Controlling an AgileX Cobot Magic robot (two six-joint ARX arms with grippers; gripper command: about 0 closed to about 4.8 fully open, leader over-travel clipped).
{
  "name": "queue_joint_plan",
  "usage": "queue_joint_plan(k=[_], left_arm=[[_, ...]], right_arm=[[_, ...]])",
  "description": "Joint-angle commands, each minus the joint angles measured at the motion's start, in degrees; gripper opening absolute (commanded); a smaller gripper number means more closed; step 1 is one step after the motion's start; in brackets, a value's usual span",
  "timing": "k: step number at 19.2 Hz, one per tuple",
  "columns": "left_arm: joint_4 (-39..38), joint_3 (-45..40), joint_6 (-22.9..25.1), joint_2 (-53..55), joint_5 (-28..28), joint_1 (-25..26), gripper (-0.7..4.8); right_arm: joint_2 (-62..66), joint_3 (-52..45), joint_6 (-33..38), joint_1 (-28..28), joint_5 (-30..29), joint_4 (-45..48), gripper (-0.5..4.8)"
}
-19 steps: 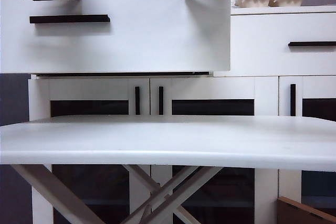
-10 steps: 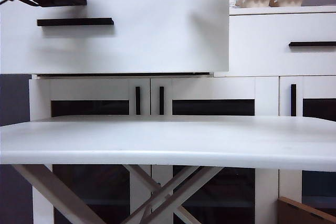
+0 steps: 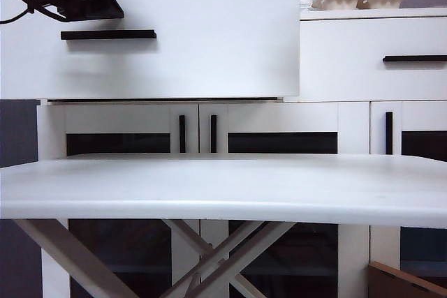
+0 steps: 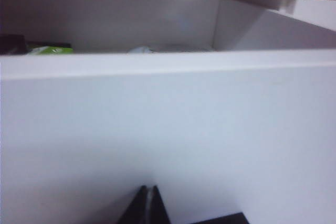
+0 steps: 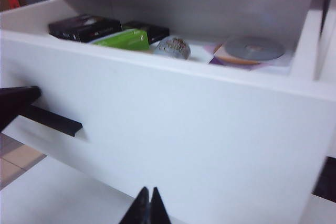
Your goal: Pick up a can of beer from the white table, open the left drawer, place the beer inside the drawer, and finally close the drawer.
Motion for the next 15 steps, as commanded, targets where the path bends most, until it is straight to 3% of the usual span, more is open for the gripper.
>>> queue_joint_plan(k=[1,15], left_arm=[[2.1,3.0,-0.2,2.6,-0.1,0.8,-0.06],[1.6,16.2,-1.7,14.7,0.6,1.3,-0.06]], right_arm=[[-1.3,0.3,-0.2,0.1,-0.5,-1.1,-0.05],[-2.2,0.3,-0.2,0.1,-3.3,-1.6,-0.05]])
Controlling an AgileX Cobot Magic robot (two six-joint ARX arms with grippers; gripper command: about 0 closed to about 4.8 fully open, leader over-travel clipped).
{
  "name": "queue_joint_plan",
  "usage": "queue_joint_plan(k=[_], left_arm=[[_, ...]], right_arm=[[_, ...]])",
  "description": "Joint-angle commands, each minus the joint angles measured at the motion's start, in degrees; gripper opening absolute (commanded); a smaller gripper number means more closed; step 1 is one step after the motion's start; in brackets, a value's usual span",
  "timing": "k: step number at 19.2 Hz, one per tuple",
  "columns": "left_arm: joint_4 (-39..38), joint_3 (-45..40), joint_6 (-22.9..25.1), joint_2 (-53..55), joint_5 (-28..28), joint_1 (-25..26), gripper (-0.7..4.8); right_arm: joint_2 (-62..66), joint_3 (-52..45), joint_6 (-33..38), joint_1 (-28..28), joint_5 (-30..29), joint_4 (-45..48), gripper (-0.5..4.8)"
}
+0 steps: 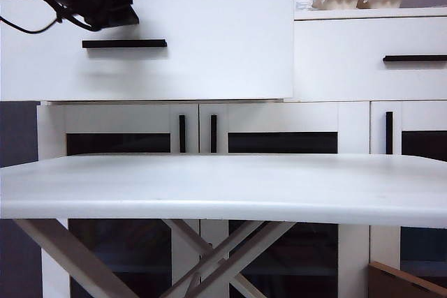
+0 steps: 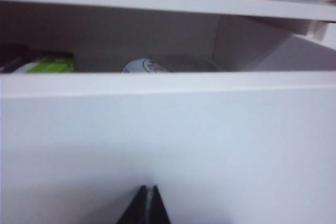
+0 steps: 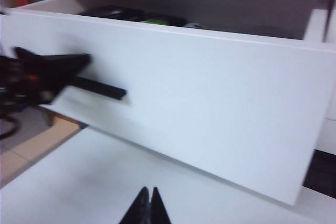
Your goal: Pick up a can of beer from the white table, open the left drawer, place the beer inside the drawer, and finally close the drawer.
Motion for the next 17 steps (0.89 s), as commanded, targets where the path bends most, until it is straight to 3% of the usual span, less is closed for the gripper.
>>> queue_joint_plan(k=[1,6,10,17], left_arm=[[0.9,2.8,-0.2,2.3,0.0,0.0,-0.06],[-0.5,9.3,-0.2,6.6,-1.0,0.2,-0.06],[-0.6,12.5,-0.2,8.9,-6.5,0.2,-0.06],[-2.3,22.4,0.1,16.7,-8.0,0.2,-0.06]], right_arm=[[-0.7,0.3,-0.2,0.0,-1.4,0.7,-0.05],[-1.4,0.3,-0.2,0.1,-1.4,-0.6,-0.05],[-2.6,0.3,-0.2,0.0,-1.4,-2.2,-0.05],[-3.1,0.3,-0.2,0.0,-1.4,-2.3,-0.05]])
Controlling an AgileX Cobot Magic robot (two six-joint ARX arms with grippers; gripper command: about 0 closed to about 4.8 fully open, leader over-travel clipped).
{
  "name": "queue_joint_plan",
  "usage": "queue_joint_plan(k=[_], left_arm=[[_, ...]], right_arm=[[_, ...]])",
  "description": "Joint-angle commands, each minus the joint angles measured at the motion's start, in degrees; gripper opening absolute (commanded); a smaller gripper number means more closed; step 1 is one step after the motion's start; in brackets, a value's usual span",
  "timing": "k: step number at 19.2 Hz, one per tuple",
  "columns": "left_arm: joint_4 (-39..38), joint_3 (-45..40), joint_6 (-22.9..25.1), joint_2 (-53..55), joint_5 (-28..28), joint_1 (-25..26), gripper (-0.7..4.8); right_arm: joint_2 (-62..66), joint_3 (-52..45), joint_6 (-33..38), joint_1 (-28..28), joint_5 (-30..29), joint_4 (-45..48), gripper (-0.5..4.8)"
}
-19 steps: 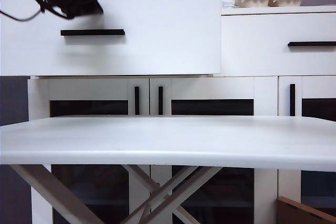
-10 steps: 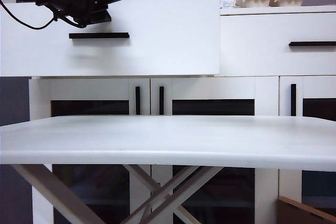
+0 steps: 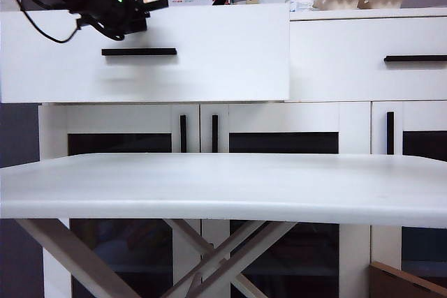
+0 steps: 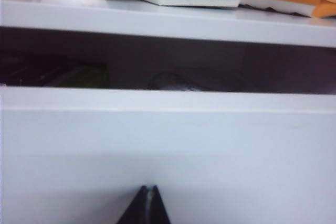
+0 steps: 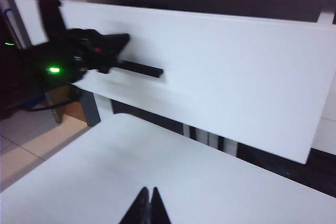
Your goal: Pick up a can of beer from the white table, open the left drawer, place the beer inside the drawer, and finally close the drawer.
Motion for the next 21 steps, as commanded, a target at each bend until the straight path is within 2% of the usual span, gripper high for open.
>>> queue_joint_plan(k=[1,12,21], left_arm=[[-0.3,4.3,0.3,2.8,-1.2,0.0,-0.06],[-2.6,17.9,1.6,12.5,-2.3,0.4,-0.06],[-7.9,30.4,1.8,20.6,-2.4,1.1,-0.06]], right_arm=[[-0.5,0.3,-0.2,0.1,-0.1,0.5,-0.05],[-1.0,0.3,-0.2,0.1,-0.1,-0.1,-0.05],[-1.7,0.3,-0.2,0.1,-0.1,-1.4,-0.05]])
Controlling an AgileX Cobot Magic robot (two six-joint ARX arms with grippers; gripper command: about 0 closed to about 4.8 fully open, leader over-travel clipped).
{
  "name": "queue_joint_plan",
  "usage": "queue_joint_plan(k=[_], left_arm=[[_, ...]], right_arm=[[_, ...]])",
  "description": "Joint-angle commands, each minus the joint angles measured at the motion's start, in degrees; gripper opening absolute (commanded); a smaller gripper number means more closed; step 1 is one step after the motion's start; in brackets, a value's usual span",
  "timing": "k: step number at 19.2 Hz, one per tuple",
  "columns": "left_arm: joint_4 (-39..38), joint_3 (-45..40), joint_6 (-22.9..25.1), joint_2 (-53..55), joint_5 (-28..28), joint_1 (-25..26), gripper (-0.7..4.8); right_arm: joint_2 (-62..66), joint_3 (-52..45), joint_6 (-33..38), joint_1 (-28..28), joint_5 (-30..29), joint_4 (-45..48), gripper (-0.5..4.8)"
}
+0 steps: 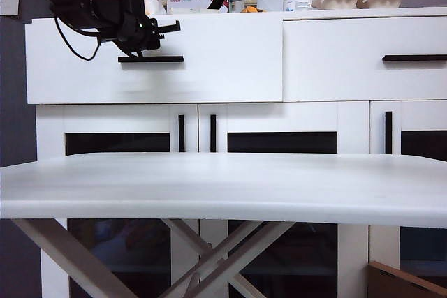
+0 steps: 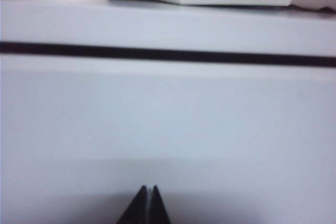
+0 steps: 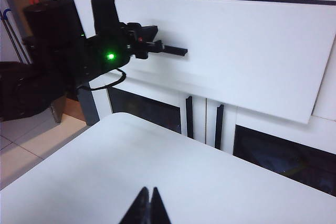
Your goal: Pick up a can of beer from the white table, open the left drawer, place the beer inside the drawer, and finally close the drawer.
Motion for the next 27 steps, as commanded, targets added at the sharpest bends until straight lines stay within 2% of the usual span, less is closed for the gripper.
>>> queue_joint_plan(k=[1,6,11,16,20,24,27], left_arm=[[-3.5,6.1,0.2,2.8,0.0,0.3,-0.06],[-9.0,16.2,0.2,7.3,0.5,0.8,-0.06],[-10.1,16.6,-0.3,7.1,0.9,0.9,-0.06],[-15.2,16.8,-0.2,6.8,2.1,0.9,-0.06],[-16.7,16.8,-0.2,1.0,3.1,0.3,-0.06],[-28.1,16.7,-0.2,-8.4,3.1,-0.5,-0.06],[-35.3,15.9,0.2,-15.0,4.8,-1.6,-0.06]], right_arm=[[-0.4,0.3,-0.2,0.1,-0.1,0.0,-0.05],[-1.3,0.3,-0.2,0.1,-0.1,-0.5,-0.05],[-1.6,0.3,-0.2,0.0,0.0,-0.9,-0.05],[-2.4,0.3,-0.2,0.0,0.1,-1.0,-0.05],[-6.4,0.3,-3.7,-0.2,3.7,-0.2,-0.05],[-14.2,0.4,-7.3,-0.3,6.4,-5.2,-0.05],[-20.5,0.2,-11.2,-0.3,6.4,-14.4,-0.05]])
